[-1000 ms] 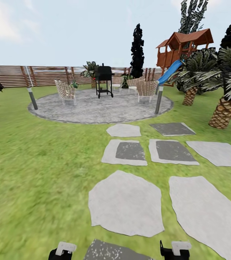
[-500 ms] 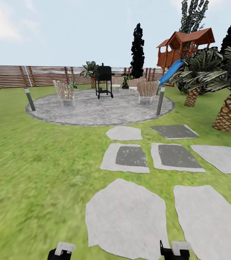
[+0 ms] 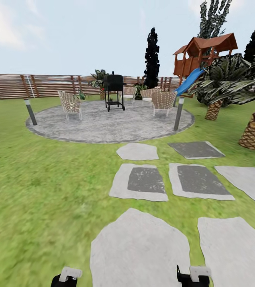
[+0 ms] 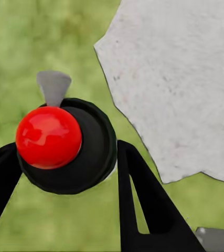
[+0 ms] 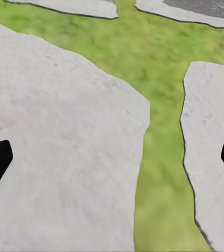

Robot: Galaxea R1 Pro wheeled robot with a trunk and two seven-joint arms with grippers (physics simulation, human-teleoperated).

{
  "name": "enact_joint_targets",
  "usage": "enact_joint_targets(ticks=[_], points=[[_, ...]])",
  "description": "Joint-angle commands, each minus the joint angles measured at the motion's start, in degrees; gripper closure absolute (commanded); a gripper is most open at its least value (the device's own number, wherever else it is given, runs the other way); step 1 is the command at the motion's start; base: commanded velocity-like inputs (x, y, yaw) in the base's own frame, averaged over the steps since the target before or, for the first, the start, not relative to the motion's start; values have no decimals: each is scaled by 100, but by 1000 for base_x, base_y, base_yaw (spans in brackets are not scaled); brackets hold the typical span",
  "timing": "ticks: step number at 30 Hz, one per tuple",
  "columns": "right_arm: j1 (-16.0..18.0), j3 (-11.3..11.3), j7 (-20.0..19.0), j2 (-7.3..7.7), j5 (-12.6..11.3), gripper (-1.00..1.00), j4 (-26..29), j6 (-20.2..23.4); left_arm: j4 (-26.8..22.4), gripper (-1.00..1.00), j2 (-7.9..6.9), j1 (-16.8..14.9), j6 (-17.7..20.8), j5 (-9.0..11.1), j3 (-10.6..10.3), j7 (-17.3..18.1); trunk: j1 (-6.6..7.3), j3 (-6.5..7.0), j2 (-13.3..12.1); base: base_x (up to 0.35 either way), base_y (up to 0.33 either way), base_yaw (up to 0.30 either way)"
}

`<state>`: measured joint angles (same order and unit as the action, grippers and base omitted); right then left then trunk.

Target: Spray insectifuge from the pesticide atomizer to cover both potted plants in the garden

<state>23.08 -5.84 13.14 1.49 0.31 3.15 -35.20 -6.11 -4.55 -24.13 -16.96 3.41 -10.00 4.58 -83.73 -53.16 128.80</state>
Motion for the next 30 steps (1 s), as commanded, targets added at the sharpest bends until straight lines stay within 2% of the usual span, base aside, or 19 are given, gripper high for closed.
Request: enact_joint_targets(ticks=[1, 11, 30], points=[[4, -49, 48, 0, 4, -100, -1, -4, 4, 100, -2, -4, -18, 37, -29, 18, -4, -5, 0, 340, 0, 0], [4, -49, 48, 0, 4, -100, -7, -4, 4, 100, -48, -4, -17, 60, 57, 17, -4, -5, 0, 340, 0, 0], [4, -49, 31, 0, 4, -100, -8, -4, 4, 100, -55, -4, -26, 107, 51, 26, -4, -5, 0, 340, 0, 0]])
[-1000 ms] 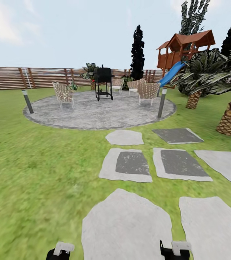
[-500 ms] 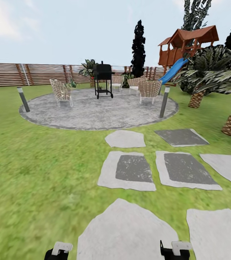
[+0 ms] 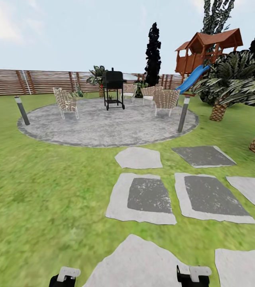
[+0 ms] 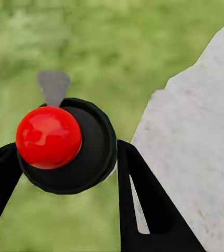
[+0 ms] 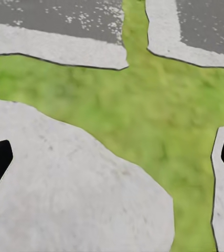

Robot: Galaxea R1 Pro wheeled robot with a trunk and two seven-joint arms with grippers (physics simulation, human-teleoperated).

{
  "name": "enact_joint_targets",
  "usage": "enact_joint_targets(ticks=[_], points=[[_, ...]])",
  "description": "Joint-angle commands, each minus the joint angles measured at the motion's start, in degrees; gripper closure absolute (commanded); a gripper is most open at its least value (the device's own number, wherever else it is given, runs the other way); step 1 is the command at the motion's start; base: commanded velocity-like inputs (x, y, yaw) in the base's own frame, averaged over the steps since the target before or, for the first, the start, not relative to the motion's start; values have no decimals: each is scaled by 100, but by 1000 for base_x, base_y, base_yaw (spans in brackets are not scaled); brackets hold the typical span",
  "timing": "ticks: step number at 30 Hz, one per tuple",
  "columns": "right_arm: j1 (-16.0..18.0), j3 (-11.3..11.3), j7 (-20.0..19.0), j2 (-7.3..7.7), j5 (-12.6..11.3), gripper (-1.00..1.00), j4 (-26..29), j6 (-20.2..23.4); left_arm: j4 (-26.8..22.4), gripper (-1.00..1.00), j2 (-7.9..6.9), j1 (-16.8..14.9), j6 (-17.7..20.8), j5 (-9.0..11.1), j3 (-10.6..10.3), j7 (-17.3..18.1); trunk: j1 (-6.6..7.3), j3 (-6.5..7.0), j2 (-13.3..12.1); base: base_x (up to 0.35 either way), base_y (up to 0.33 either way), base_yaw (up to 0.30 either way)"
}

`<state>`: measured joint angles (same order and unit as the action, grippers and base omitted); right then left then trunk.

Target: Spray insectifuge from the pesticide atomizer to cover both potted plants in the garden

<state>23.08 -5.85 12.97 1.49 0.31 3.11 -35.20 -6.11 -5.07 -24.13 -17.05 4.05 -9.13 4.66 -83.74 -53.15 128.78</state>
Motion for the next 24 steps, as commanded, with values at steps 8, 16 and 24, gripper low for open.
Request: enact_joint_targets(ticks=[8, 16, 24], points=[[3, -48, 48, -4, 4, -100, -4, -4, 5, 100, -3, -4, -18, 43, -36, 18, -2, -5, 2, 340, 0, 0], [3, -48, 57, -4, 4, -100, -3, -4, 5, 100, -3, -4, -18, 43, -36, 18, -2, -5, 2, 340, 0, 0], [3, -48, 57, -8, 4, -100, -4, -4, 5, 100, 2, -4, -18, 43, -36, 18, -2, -5, 2, 340, 0, 0]])
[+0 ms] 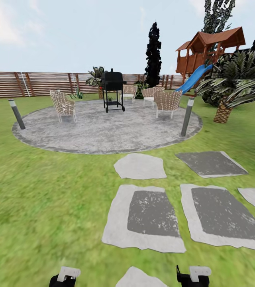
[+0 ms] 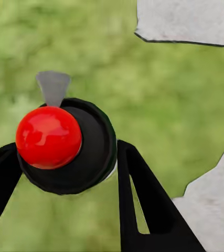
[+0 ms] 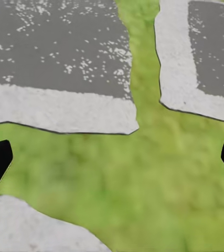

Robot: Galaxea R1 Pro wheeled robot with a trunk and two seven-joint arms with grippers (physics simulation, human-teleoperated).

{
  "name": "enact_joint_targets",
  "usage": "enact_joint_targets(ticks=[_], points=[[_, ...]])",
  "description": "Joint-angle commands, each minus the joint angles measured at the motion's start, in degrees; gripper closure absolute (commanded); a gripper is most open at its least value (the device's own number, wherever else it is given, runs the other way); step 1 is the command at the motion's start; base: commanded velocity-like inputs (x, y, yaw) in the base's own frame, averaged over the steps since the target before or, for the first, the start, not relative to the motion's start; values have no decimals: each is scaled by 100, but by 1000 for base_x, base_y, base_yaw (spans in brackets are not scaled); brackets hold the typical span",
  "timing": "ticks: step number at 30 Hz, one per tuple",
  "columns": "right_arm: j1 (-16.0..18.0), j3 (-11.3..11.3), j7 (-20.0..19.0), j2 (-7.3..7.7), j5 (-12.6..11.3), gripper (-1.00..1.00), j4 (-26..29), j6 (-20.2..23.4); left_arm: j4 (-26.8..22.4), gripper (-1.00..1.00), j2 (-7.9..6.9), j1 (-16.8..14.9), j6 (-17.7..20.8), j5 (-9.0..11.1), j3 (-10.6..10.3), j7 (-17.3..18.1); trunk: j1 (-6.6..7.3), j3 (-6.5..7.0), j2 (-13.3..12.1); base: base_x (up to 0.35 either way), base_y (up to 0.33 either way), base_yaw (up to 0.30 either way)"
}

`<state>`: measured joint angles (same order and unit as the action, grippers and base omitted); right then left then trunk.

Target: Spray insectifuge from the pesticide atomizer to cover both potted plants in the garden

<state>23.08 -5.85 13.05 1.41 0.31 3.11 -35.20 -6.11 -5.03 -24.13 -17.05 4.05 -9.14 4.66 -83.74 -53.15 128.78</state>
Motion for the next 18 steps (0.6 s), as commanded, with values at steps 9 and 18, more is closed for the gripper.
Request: enact_joint_targets(ticks=[9, 18], points=[[3, -48, 48, 0, 4, -100, -4, -4, 5, 100, -2, -4, -18, 43, -35, 18, -2, -5, 2, 340, 0, 0], [3, -48, 48, 0, 5, -100, -4, -4, 5, 100, 2, -4, -18, 43, -35, 18, -2, -5, 2, 340, 0, 0]])
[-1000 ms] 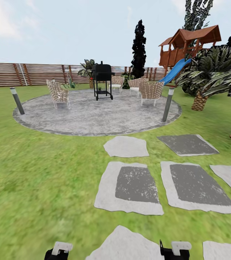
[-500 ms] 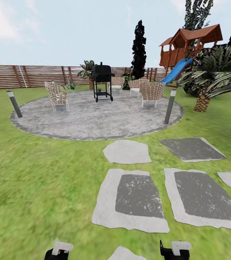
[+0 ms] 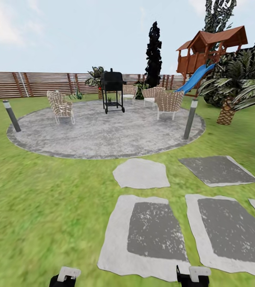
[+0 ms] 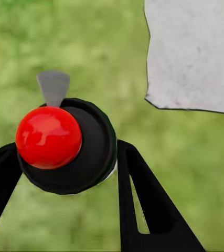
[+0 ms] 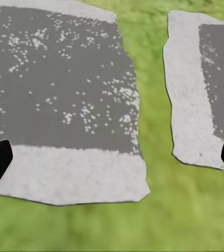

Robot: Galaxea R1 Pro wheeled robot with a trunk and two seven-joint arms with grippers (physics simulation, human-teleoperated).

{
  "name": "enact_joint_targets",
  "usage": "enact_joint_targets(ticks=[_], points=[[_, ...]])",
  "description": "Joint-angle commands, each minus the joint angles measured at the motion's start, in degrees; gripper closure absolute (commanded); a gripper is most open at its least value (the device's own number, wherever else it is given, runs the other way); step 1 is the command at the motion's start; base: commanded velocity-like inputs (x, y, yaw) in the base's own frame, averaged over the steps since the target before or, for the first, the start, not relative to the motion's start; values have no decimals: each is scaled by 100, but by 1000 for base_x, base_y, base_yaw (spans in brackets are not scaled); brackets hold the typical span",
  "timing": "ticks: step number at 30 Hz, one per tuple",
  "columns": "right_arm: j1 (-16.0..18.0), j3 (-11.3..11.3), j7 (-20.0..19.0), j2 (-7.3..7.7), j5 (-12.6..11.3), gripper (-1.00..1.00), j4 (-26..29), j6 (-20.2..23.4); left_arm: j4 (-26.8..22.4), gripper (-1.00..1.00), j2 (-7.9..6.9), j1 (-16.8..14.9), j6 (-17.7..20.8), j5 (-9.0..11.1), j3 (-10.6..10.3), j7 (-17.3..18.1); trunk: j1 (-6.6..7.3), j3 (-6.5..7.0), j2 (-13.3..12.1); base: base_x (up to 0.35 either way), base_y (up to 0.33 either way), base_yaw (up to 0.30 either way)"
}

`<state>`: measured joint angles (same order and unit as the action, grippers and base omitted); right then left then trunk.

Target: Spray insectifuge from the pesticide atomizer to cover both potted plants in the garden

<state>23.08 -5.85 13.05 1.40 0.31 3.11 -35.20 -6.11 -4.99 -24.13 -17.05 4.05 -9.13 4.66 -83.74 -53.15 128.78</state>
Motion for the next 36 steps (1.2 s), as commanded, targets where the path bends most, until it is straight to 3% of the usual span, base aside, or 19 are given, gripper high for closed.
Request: enact_joint_targets(ticks=[1, 36], points=[[3, -48, 48, 0, 6, -100, -4, -4, 5, 100, -2, -4, -18, 43, -36, 18, -2, -5, 2, 340, 0, 0], [3, -48, 31, 0, 9, -100, -4, -4, 5, 100, -2, -4, -18, 43, -36, 18, -2, -5, 2, 340, 0, 0]])
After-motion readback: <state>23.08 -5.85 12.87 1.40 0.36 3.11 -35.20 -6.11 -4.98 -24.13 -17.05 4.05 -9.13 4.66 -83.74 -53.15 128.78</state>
